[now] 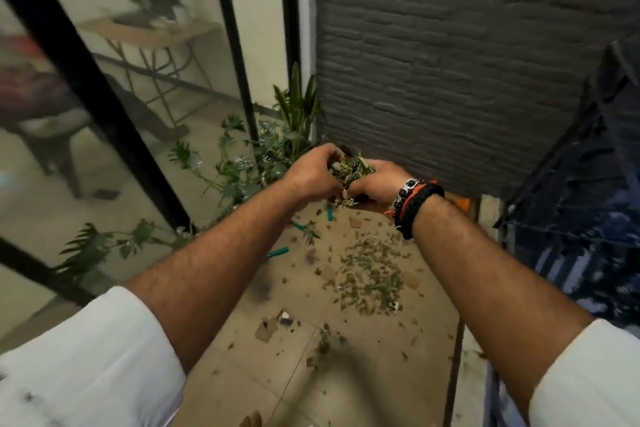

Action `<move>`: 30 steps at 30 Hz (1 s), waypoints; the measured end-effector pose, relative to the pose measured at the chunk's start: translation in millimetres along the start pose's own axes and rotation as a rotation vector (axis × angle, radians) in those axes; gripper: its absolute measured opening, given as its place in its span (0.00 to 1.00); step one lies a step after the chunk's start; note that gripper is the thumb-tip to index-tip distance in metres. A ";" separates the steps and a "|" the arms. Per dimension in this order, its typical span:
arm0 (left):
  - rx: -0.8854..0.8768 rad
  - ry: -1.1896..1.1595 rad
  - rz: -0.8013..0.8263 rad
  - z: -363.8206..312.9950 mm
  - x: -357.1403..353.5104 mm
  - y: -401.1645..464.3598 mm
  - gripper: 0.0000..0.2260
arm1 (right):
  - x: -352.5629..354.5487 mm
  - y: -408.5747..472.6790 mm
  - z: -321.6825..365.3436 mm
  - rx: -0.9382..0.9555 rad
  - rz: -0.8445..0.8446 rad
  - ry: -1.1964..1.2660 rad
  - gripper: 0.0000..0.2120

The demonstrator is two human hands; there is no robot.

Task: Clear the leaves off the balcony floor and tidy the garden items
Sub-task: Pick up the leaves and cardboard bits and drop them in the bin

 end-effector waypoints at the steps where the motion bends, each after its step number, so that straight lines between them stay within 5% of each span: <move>1: 0.016 0.002 -0.027 4.9 10.3 -8.8 0.25 | -11.7 -1.1 4.9 0.011 0.035 -0.008 0.19; 30: 0.537 -0.111 -0.888 267.7 318.9 -428.1 0.26 | -565.6 -152.5 69.8 0.209 0.958 -0.359 0.17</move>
Point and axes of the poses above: each hand's wrist, its own y-axis towards the middle knuckle, its own x-axis out of the back of the hand, z = x × y, the point moved 5 cm from there along y, towards the middle knuckle, and after that the axes turned 11 degrees about -y, right-handed, at the moved point
